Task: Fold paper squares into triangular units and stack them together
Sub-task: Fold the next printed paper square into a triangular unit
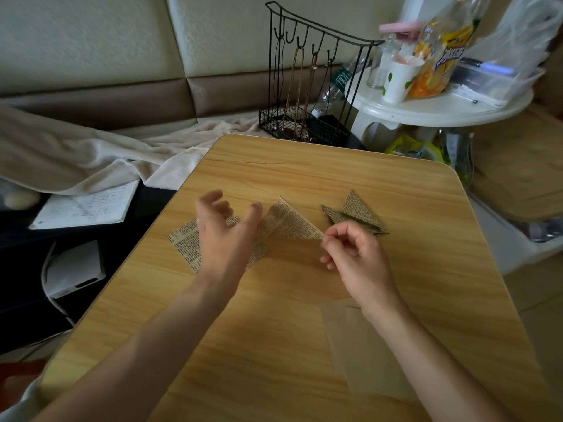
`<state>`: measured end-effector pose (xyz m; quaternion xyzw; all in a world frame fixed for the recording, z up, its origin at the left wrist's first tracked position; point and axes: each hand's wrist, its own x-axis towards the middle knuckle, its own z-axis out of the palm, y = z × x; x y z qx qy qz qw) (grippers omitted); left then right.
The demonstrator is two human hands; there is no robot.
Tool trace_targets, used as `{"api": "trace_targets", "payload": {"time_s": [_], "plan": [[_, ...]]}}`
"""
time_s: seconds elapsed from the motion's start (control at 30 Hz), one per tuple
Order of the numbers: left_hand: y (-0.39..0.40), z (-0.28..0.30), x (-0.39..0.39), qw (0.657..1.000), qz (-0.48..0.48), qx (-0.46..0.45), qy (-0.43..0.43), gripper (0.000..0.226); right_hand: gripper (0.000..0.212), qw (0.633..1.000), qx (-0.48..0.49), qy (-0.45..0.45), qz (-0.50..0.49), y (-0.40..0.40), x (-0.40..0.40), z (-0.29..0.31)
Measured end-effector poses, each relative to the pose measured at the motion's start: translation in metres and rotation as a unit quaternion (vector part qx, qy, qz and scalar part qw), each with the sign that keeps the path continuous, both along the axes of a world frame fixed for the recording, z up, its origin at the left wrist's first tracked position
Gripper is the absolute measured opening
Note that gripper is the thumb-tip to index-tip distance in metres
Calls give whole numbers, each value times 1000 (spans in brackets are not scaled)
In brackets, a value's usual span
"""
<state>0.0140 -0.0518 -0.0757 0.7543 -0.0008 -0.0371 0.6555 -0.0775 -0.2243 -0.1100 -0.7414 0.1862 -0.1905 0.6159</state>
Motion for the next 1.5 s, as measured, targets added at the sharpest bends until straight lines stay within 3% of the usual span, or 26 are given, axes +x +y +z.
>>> {"api": "trace_targets", "payload": {"time_s": [0.07, 0.13, 0.23, 0.33, 0.43, 0.53, 0.6, 0.83, 1.13, 1.5], "plan": [[1, 0, -2, 980, -25, 114, -163, 52, 13, 999, -33, 14, 13, 1, -1, -1], [-1, 2, -4, 934, -89, 204, -278, 45, 15, 998, -49, 17, 28, 3, -1, -1], [-7, 0, -10, 870, -175, 313, -338, 35, 15, 998, -43, 6, 52, 4, -1, 2], [-7, -4, -12, 867, -197, 338, -307, 19, 15, 997, -26, -5, 65, 1, -2, 4], [-5, -4, -9, 913, -221, 262, -219, 3, 13, 997, 18, -6, 68, 1, -2, 8], [-4, -1, -8, 945, -259, 181, -84, 12, 11, 995, 72, -13, 70, 3, -1, 10], [-4, 0, -9, 950, -269, 154, -41, 14, 10, 994, 78, -11, 72, 3, -1, 9], [-5, -2, -14, 948, -275, 153, -55, 9, 9, 996, 27, 7, 80, 6, -1, 6], [-5, -2, -13, 960, -270, 68, 32, 6, 18, 992, 91, 11, 81, 2, -1, 12], [-7, -1, -14, 960, -273, 65, 21, 7, 10, 994, 75, 3, 79, 1, -2, 6]]}}
